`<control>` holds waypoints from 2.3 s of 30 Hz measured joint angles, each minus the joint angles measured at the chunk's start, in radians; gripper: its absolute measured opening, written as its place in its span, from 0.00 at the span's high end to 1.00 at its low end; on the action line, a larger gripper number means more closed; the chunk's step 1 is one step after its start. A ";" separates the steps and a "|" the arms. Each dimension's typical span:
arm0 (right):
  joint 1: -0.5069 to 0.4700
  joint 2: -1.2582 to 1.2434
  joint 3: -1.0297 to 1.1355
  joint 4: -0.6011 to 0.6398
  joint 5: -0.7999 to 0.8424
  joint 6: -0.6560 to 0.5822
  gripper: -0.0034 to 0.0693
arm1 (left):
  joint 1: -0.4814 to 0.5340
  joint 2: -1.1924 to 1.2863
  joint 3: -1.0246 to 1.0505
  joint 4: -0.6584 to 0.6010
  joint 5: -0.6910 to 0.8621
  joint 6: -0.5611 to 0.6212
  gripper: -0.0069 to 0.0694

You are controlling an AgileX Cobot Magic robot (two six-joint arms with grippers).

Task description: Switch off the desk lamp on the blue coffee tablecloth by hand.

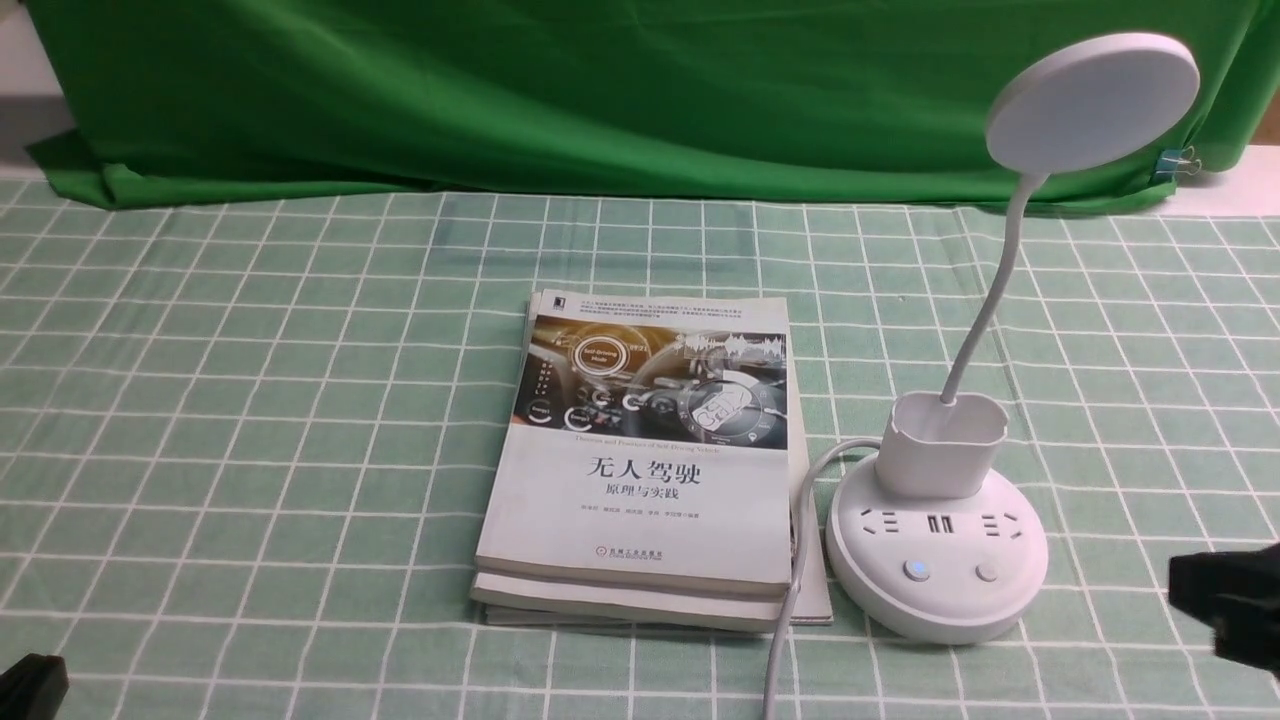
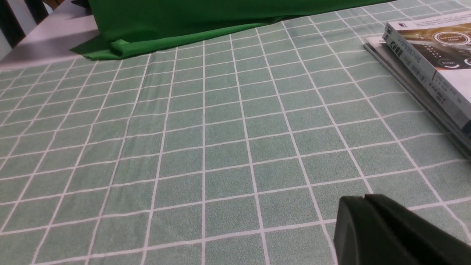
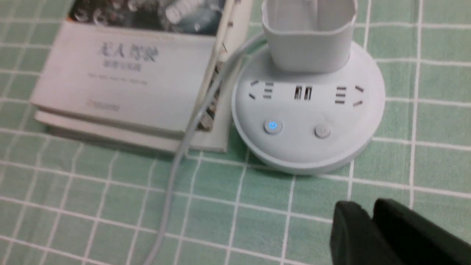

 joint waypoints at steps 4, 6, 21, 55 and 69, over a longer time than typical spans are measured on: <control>0.000 -0.034 0.000 -0.018 -0.004 0.000 0.81 | 0.000 0.000 0.000 0.000 0.000 0.000 0.91; -0.011 -0.069 0.031 -0.037 -0.063 0.000 0.82 | 0.000 0.000 0.000 0.000 0.000 0.000 0.91; -0.282 -0.694 0.600 -0.074 -0.474 -0.158 0.93 | 0.000 0.000 0.000 0.000 0.000 0.000 0.91; -0.282 -0.745 0.600 -0.075 -0.461 -0.177 0.84 | 0.000 0.000 0.000 0.000 0.000 0.000 0.91; -0.283 -0.745 0.600 -0.075 -0.461 -0.177 0.79 | 0.000 0.000 0.000 0.000 0.000 0.000 0.91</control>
